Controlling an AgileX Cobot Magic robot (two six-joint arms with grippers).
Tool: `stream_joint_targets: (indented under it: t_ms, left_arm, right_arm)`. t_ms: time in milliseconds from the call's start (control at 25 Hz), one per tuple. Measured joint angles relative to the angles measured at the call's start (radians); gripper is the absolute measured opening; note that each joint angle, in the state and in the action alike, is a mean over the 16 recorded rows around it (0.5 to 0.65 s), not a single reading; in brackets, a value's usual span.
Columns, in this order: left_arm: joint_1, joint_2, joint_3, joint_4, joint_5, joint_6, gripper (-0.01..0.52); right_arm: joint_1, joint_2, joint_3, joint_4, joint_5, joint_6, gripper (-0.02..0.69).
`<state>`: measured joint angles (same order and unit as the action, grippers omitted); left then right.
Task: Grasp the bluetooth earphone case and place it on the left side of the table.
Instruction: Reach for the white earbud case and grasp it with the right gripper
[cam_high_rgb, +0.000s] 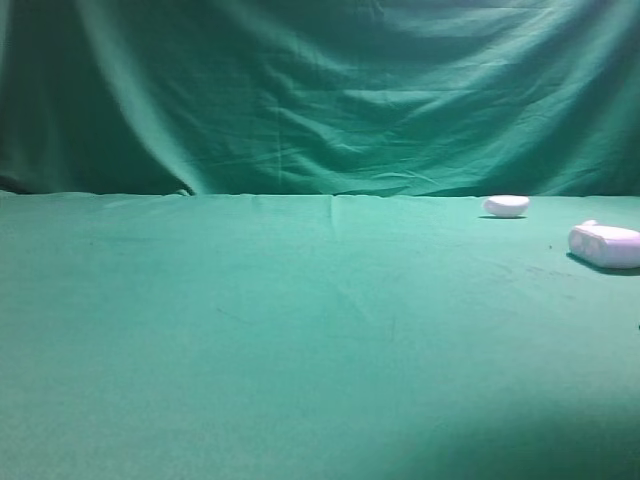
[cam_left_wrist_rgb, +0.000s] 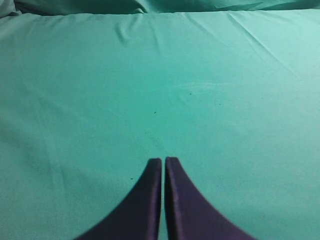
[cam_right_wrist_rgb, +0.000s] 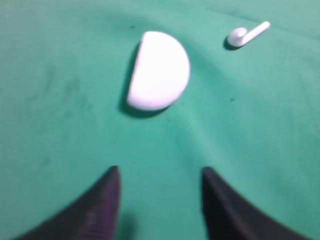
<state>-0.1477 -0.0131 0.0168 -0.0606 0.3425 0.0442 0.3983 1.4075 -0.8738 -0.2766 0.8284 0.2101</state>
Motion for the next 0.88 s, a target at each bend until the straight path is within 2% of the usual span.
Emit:
stream_joint_targets:
  t_ms: [240,360,480,880]
  left_arm:
    - [0.0,0.0,0.0,0.0,0.0,0.0,0.0]
    - [0.0,0.0,0.0,0.0,0.0,0.0,0.0]
    - [0.0,0.0,0.0,0.0,0.0,0.0,0.0]
    - [0.0,0.0,0.0,0.0,0.0,0.0,0.0]
  right_arm:
    - [0.002,0.177,-0.081,-0.075,-0.028,0.122,0.485]
    - [0.002,0.252,-0.123,-0.094,-0.027,0.158,0.551]
    - [0.002,0.317,-0.163,-0.099,-0.024,0.177,0.577]
    - [-0.017,0.443,-0.254,-0.066,-0.011,0.192,0.578]
